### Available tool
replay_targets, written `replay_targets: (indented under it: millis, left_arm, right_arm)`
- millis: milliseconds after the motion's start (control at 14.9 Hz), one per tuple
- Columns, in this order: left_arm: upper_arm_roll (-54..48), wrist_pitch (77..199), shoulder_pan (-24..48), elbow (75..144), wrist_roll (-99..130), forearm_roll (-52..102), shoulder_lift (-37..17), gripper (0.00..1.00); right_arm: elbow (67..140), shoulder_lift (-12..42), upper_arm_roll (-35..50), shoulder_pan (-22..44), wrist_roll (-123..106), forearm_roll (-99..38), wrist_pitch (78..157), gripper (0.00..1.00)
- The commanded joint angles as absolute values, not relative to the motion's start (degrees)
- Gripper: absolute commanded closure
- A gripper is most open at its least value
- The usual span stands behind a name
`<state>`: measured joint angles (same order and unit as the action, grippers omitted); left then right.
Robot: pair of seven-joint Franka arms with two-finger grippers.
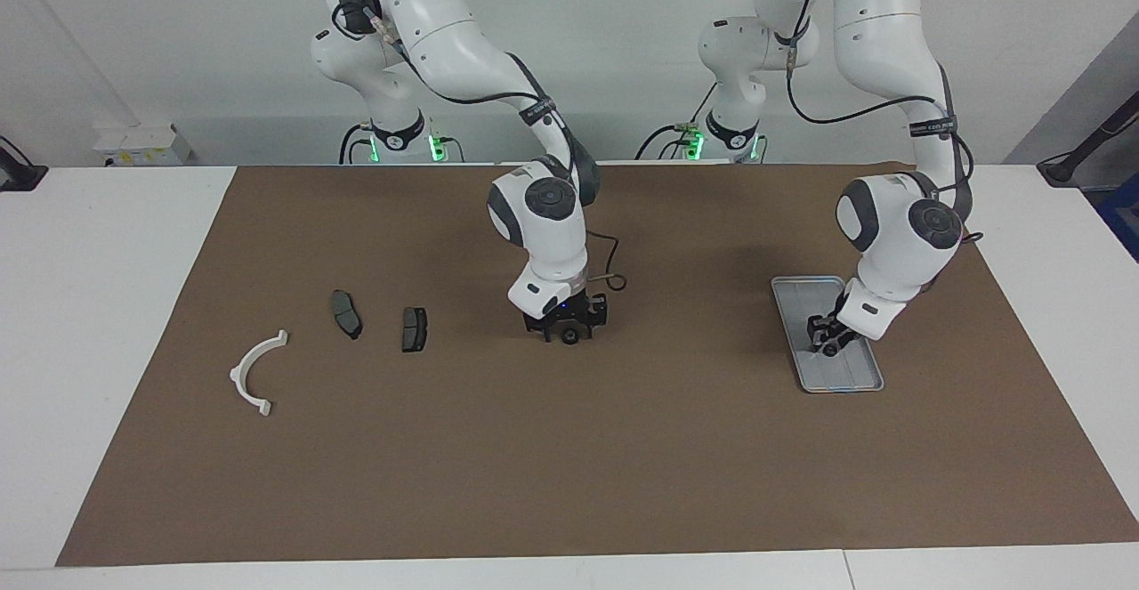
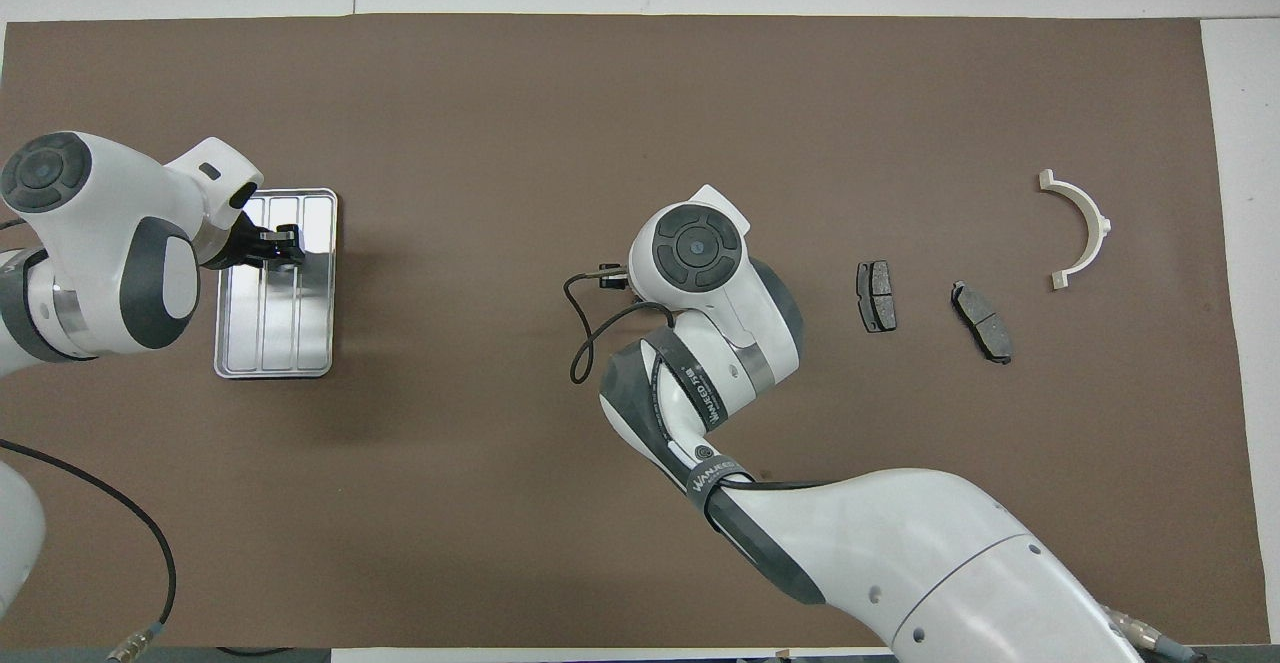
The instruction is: Place bearing gear from tray to pile
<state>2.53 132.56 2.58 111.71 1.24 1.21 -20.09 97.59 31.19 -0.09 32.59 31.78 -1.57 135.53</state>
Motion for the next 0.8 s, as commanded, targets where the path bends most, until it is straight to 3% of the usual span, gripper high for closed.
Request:
replay_targets:
  millis: [0, 268, 535, 669, 736]
  left_arm:
    - [2.8, 134.4, 3.0, 113.4, 2.0, 0.4, -19.2, 0.53]
    - [2.8, 134.5, 3.0, 113.4, 2.0, 0.4, -19.2, 0.53]
    - [2.8, 134.5, 3.0, 113.4, 2.0, 0.4, -19.2, 0.58]
    - [2.8, 134.5, 3.0, 113.5, 2.1, 0.4, -19.2, 0.67]
    - [2.8, 134.5, 3.0, 113.4, 2.1, 0.4, -19.2, 0.76]
  right_arm:
    - [94.3, 32.3, 0.4, 32.4, 32.9, -2.7, 131.9, 1.0]
    - [86.9, 30.9, 0.1, 29.4, 32.1, -1.8, 121.8, 1.0]
    - [81.3, 26.0, -0.1, 20.6, 20.4, -1.8, 112.0, 1.0]
    - [80.2, 24.4, 0.1, 13.1, 8.0, -1.8, 108.0, 1.0]
    - [80.2, 24.0, 0.3, 9.7, 2.5, -1.8, 106.7, 1.0]
